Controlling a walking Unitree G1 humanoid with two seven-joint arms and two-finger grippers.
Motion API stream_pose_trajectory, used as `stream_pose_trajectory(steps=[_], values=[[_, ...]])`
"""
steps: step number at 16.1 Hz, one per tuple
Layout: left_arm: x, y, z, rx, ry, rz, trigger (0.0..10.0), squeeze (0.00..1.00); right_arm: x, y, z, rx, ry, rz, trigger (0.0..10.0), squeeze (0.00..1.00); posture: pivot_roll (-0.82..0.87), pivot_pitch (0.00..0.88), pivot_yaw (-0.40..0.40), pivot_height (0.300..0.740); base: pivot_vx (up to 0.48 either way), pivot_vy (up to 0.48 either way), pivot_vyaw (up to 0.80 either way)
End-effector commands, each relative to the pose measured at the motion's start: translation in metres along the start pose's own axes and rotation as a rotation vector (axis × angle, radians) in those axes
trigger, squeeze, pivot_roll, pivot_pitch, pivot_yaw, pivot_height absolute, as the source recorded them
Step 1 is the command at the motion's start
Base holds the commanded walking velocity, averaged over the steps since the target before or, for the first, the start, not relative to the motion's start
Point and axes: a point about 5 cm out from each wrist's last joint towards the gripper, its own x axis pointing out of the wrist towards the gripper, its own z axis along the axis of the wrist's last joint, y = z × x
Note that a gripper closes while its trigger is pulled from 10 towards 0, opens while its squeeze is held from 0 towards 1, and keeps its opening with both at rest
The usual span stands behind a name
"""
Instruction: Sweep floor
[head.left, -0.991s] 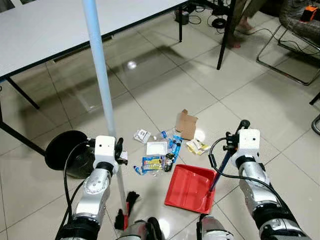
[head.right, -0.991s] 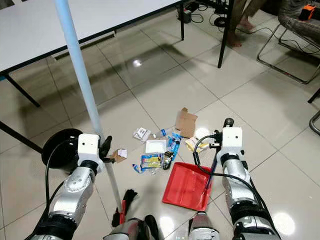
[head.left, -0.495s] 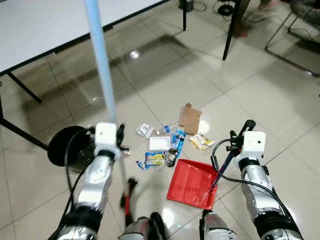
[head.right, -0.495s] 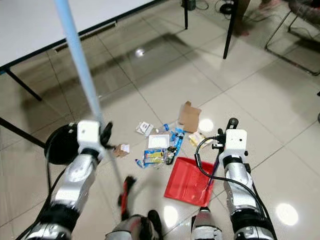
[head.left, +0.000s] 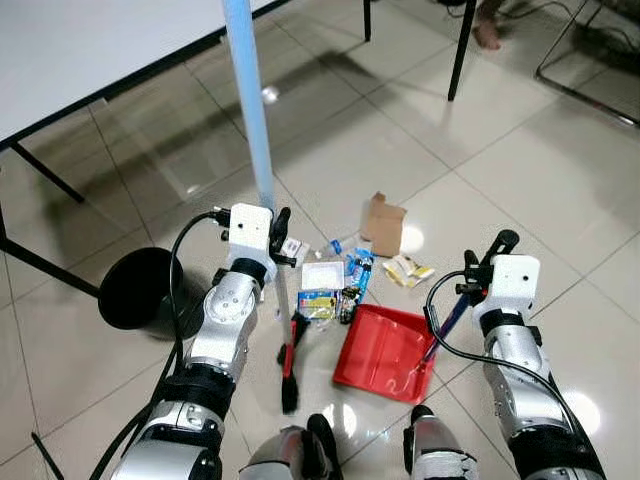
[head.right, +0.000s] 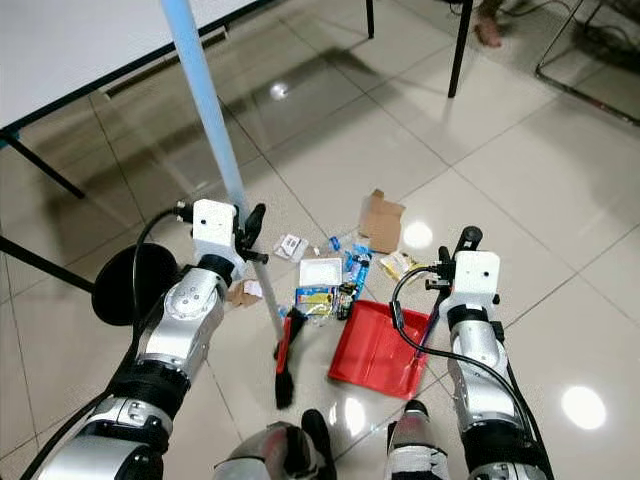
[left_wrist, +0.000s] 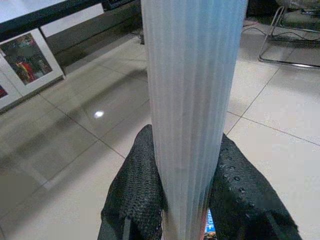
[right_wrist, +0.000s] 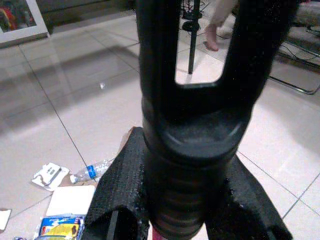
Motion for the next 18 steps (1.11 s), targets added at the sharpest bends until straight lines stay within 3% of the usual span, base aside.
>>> stream_pose_trajectory(steps=[1,4,7,10,13,18], values=[[-0.004,0.013,-0.004,0.035,0.003,0.029,10.0,0.0,-0.009,0.005,-0.014,-0.005,0.066,0.031,10.0,0.0,-0.2,0.288,0.227,0.74,0.0,0.0,0.0],[-0.005,0.023,-0.001,0.066,-0.019,0.062,10.0,0.0,-0.01,0.003,-0.013,-0.008,0.07,0.028,10.0,0.0,-0.19,0.3,0.228,0.74,0.0,0.0,0.0],[0.002,0.035,0.012,0.125,-0.067,0.118,10.0,0.0,-0.011,0.004,-0.013,-0.01,0.071,0.03,10.0,0.0,-0.2,0.309,0.231,0.74,0.0,0.0,0.0],[0.01,0.041,0.022,0.128,-0.095,0.138,10.0,0.0,-0.014,0.004,-0.014,-0.011,0.075,0.029,10.0,0.0,-0.2,0.312,0.232,0.74,0.0,0.0,0.0],[0.016,0.036,0.027,0.131,-0.111,0.135,10.0,0.0,-0.015,0.004,-0.013,-0.009,0.074,0.029,10.0,0.0,-0.2,0.311,0.234,0.74,0.0,0.0,0.0],[0.028,0.0,0.035,0.08,-0.146,0.039,10.0,0.0,-0.015,0.007,-0.011,-0.009,0.069,0.03,10.0,0.0,-0.2,0.308,0.238,0.74,0.0,0.0,0.0]])
